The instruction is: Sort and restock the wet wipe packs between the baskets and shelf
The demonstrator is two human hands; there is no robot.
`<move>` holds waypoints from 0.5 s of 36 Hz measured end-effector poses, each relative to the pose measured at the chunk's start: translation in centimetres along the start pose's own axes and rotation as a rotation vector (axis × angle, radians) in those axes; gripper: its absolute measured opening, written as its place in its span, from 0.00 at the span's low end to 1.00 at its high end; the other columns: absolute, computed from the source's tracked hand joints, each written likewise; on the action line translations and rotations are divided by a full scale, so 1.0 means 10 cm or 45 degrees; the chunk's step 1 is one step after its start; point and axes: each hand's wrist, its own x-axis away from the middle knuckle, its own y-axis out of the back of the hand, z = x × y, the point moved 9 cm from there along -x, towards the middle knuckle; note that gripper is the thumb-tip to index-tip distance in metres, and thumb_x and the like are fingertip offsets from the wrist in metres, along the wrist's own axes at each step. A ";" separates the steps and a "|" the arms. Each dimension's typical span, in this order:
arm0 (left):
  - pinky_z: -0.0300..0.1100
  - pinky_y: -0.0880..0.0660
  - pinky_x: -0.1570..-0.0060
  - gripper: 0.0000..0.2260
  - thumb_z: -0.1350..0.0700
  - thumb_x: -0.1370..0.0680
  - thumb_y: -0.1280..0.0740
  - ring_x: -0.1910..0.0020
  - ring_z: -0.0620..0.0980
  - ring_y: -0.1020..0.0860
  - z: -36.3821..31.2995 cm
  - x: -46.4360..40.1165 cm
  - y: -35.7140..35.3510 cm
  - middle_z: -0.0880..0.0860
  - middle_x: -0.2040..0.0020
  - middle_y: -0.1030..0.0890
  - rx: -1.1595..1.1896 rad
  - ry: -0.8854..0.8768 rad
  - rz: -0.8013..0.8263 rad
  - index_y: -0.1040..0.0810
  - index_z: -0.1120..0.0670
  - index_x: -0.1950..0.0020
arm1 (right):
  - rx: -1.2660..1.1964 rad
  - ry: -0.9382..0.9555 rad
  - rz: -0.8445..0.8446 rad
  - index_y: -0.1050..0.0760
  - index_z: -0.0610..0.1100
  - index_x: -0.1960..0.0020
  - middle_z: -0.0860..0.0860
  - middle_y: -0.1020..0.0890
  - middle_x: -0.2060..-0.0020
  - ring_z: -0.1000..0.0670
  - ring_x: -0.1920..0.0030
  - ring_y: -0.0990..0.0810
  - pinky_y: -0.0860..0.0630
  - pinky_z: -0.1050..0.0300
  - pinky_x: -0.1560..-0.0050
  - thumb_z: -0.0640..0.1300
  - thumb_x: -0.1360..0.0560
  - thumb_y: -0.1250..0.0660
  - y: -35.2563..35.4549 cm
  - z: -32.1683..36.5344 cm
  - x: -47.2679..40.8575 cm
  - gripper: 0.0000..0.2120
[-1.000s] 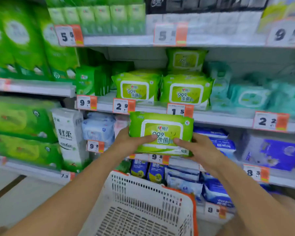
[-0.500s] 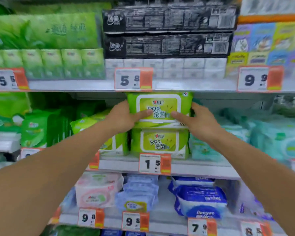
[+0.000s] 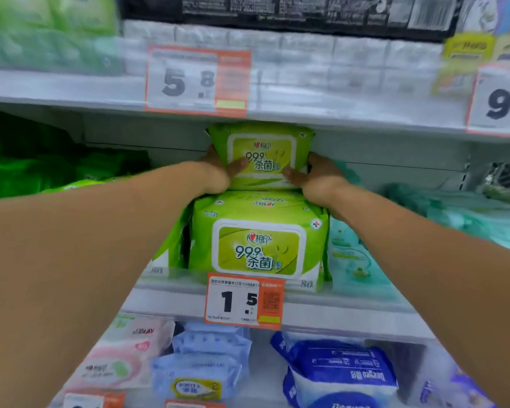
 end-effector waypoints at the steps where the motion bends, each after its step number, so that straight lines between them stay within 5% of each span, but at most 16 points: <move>1: 0.48 0.38 0.27 0.37 0.35 0.21 0.43 0.26 0.58 0.35 0.03 -0.05 -0.03 0.55 0.22 0.38 -0.021 0.015 0.015 0.50 0.54 0.19 | 0.024 0.000 -0.002 0.32 0.43 0.26 0.45 0.26 0.29 0.43 0.31 0.27 0.30 0.52 0.31 0.56 0.21 0.34 -0.02 -0.02 -0.04 0.28; 18: 0.39 0.37 0.36 0.34 0.37 0.20 0.43 0.27 0.54 0.32 0.08 -0.18 -0.12 0.52 0.24 0.34 0.111 -0.081 0.126 0.49 0.51 0.20 | 0.033 -0.020 0.035 0.32 0.45 0.26 0.46 0.25 0.30 0.42 0.32 0.26 0.29 0.51 0.32 0.55 0.20 0.35 -0.09 -0.10 -0.15 0.26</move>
